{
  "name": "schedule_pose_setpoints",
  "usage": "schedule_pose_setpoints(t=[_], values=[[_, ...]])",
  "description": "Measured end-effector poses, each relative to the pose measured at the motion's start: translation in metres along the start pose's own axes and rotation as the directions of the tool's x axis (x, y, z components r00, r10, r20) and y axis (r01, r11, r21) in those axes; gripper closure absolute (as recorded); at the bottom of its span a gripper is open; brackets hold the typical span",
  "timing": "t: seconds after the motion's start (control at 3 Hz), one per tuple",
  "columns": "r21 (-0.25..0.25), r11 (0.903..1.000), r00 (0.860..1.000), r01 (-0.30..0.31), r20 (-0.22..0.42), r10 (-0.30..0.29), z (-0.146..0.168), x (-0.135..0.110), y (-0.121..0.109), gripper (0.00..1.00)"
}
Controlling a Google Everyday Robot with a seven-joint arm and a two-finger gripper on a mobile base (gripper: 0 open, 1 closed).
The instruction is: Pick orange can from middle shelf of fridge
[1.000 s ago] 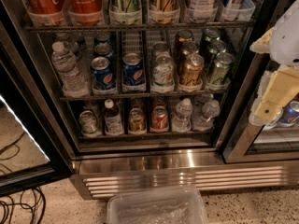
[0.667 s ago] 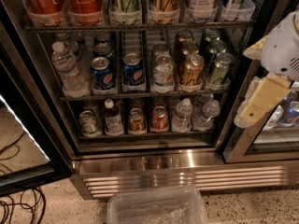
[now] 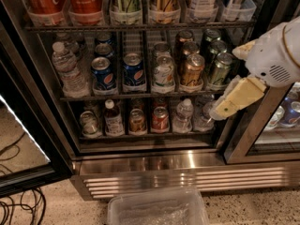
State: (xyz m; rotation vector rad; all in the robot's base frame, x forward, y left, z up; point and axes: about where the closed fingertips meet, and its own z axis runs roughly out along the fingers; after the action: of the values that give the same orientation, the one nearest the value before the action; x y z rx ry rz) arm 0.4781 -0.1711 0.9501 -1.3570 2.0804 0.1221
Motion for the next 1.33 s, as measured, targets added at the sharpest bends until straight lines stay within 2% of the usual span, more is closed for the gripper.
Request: schedule_pose_setpoints(t=[0.33, 0.67, 1.0, 1.33], values=[[0.000, 1.0000, 1.000, 0.000, 0.000, 0.000, 0.000, 0.000, 0.000, 0.00], [0.022, 0.9994, 0.998, -0.028, 0.051, 0.027, 0.009, -0.003, 0.000, 0.00], [0.056, 0.9892, 0.985, -0.135, 0.114, 0.128, 0.034, -0.004, 0.010, 0.00], [0.050, 0.9593, 0.947, -0.278, 0.184, 0.264, 0.071, 0.000, 0.031, 0.00]])
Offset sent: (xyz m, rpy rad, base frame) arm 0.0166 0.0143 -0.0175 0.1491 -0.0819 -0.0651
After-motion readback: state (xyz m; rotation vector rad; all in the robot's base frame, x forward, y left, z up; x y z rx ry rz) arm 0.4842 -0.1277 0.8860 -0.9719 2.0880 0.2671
